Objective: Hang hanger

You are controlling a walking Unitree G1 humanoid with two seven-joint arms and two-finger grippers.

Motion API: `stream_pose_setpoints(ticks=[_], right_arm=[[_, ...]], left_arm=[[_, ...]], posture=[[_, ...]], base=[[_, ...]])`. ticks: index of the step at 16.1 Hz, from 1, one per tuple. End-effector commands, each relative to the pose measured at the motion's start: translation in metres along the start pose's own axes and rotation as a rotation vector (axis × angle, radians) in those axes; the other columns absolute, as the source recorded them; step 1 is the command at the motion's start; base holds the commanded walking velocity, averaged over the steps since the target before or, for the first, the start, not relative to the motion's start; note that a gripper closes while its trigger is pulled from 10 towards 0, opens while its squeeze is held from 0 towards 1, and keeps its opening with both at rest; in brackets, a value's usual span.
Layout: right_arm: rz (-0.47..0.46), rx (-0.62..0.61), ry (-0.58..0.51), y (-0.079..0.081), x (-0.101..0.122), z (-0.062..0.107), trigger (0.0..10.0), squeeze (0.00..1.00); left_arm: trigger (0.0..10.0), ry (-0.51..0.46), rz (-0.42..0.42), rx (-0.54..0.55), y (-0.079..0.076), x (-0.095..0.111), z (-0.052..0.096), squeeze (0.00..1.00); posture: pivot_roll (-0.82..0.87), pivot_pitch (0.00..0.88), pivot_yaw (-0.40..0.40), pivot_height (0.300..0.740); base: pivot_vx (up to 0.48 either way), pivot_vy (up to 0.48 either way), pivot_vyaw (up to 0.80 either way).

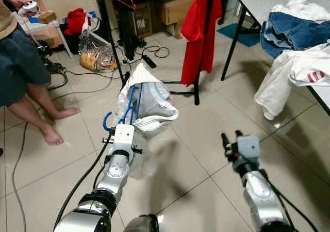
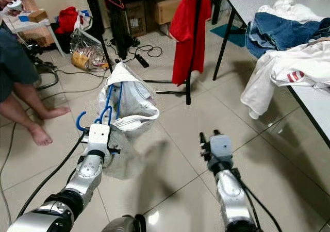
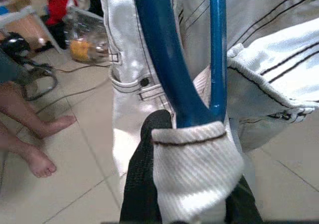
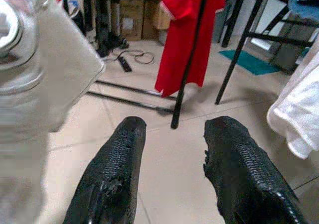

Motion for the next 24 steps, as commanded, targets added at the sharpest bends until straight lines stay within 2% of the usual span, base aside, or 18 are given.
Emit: stream_pose_setpoints(ticks=[1,3,5,7,9,11,13,16,24], right_arm=[[0.010,0.019,0.019,0.004,-0.003,0.000,10.0,0.00],[0.007,0.037,0.031,0.009,-0.006,0.001,10.0,0.00],[0.008,0.060,0.046,0.013,-0.009,0.002,10.0,0.00],[0.010,0.069,0.047,0.014,-0.009,0.002,10.0,0.00],[0.009,0.070,0.048,0.014,-0.009,0.001,10.0,0.00],[0.000,0.078,0.051,0.015,-0.008,0.000,10.0,0.00],[-0.003,0.081,0.053,0.015,-0.008,-0.001,10.0,0.00],[-0.006,0.096,0.057,0.017,-0.007,-0.003,10.0,0.00],[-0.008,0.104,0.063,0.018,-0.007,-0.004,10.0,0.00]], left_arm=[[10.0,-0.072,0.053,-0.005,0.002,0.013,-0.002,0.00],[10.0,-0.083,0.096,-0.042,-0.003,0.012,0.001,0.00],[10.0,-0.136,0.091,-0.124,-0.014,0.015,0.006,0.00],[10.0,-0.177,0.044,-0.154,-0.018,0.020,0.008,0.00],[10.0,-0.196,0.035,-0.168,-0.020,0.023,0.008,0.00],[10.0,-0.245,-0.031,-0.219,-0.023,0.029,0.009,0.00],[10.0,-0.256,-0.054,-0.235,-0.025,0.030,0.010,0.00],[10.0,-0.279,-0.148,-0.274,-0.030,0.028,0.014,0.00],[10.0,-0.288,-0.195,-0.271,-0.030,0.021,0.020,0.00]], posture=[[-0.02,0.003,0.064,0.740],[-0.02,0.002,0.061,0.740],[-0.02,0.000,0.058,0.740],[-0.02,0.000,0.057,0.740],[-0.02,0.000,0.058,0.740],[-0.02,0.000,0.060,0.740],[-0.02,0.000,0.061,0.740],[-0.02,0.000,0.060,0.740],[-0.01,0.000,0.059,0.740]], base=[[0.000,0.000,0.00],[0.000,0.000,0.00],[0.000,0.000,0.00],[0.000,0.000,0.00],[0.000,0.000,0.00],[0.000,0.000,0.00],[0.000,0.000,0.00],[0.000,0.000,0.00],[0.000,0.000,0.00]])
Point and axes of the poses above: a point about 5 cm out from each wrist's last joint towards the gripper, its own z axis pointing back from the gripper into the wrist, its own x axis along the axis of the wrist's last joint, y = z × x, the point moved 4 cm from there along -z, pointing out of the wrist towards the gripper, and after that the axes turned 13 degrees about -z, right-handed, at the moved point
